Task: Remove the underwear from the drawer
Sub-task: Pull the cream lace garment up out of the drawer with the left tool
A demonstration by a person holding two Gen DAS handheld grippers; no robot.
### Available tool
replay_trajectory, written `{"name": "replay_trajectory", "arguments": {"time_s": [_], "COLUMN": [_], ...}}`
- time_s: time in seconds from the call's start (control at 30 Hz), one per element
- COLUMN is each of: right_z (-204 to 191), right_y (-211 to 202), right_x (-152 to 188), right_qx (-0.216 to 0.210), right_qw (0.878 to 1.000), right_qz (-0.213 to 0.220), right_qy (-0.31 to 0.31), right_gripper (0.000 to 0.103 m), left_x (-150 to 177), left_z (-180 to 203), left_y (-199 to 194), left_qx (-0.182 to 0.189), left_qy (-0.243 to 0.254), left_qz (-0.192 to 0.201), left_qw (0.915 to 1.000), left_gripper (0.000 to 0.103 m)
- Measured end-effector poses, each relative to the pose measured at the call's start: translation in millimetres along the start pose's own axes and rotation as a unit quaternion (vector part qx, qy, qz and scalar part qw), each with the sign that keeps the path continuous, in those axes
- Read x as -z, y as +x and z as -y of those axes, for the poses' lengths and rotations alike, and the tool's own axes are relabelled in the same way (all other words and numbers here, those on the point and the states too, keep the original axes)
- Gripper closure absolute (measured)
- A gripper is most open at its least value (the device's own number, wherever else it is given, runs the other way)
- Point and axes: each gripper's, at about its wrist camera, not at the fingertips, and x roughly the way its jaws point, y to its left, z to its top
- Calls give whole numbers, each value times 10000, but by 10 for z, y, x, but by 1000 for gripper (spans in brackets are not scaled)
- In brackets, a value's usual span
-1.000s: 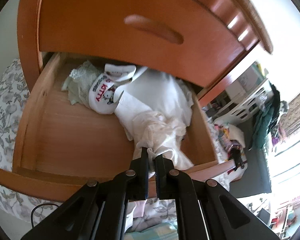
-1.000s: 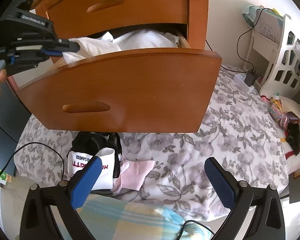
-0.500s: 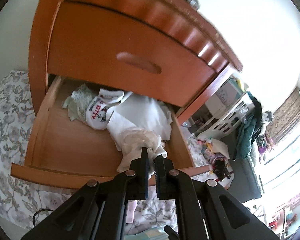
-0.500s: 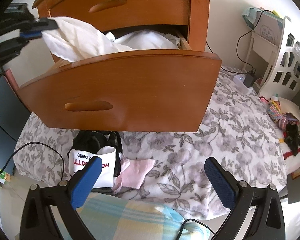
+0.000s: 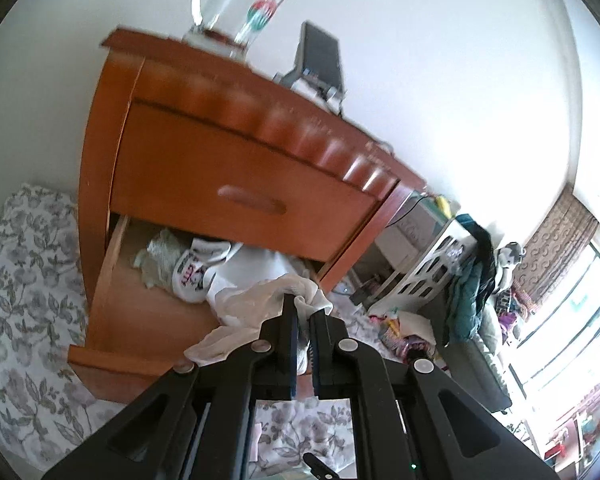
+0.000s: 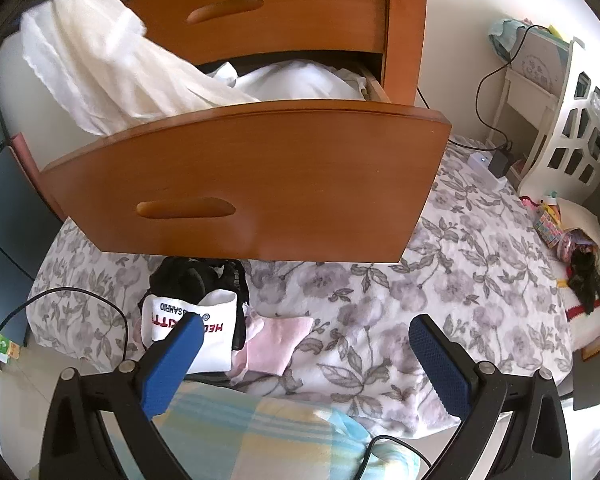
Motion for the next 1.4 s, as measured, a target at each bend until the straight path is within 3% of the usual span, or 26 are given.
{"name": "replay_trajectory", "arguments": {"time_s": [0.53, 0.83, 1.0, 1.4], "right_z": [-71, -89, -100, -91], "right_y": [-87, -123, -141, -126], "right_x": [13, 19, 24, 37], "right_qx": [-6, -28, -47, -64], "right_qw": [10000, 9999, 9999, 9999], "right_qz": [81, 120, 132, 101], "right_qy": [-52, -67, -79, -56], "right_gripper": [0, 0, 0, 0], "left_x": [-116, -121, -77, 173], "left_z": [385, 603, 608, 485], "left_y": [-725, -979, -905, -425], "left_qx": [335, 576, 508, 318], "left_qy": [517, 839, 829, 671], "left_qz": [802, 1027, 833, -78], "left_qw": [9949, 9895, 9918, 9972], "left_gripper": [98, 98, 98, 98]}}
